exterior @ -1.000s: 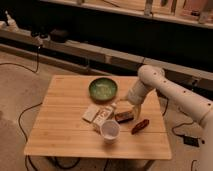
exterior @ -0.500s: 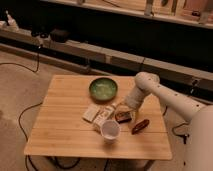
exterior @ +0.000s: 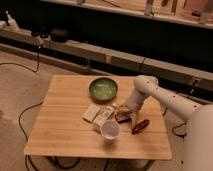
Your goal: Place the eraser in the ceramic cup
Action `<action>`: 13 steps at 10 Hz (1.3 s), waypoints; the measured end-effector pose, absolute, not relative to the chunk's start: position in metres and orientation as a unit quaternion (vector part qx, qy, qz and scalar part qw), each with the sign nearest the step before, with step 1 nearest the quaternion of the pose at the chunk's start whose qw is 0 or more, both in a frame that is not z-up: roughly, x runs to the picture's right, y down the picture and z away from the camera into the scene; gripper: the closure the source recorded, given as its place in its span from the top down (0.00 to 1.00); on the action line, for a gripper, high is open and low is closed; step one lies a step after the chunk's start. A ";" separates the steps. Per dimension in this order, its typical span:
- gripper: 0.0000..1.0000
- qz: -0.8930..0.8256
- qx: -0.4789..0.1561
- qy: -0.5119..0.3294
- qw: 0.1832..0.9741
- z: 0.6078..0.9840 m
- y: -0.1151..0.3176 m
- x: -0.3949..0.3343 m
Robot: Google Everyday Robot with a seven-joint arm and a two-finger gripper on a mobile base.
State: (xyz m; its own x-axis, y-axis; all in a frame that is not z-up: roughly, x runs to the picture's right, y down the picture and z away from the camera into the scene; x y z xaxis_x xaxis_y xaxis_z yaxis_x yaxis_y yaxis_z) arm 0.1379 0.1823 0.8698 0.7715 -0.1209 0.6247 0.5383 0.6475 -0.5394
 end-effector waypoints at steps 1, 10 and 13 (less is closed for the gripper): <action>0.70 -0.190 -0.377 -0.279 0.863 0.871 0.186 0.137; 0.18 -0.195 -0.347 -0.322 0.859 0.832 0.147 0.146; 0.18 -0.213 -0.304 -0.338 0.865 0.794 0.099 0.167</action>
State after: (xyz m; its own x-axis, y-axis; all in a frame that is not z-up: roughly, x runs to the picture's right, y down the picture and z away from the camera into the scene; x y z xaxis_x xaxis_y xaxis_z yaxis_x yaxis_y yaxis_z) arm 0.1666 0.0993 0.7940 0.6799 -0.1632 0.7149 0.5745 0.7245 -0.3810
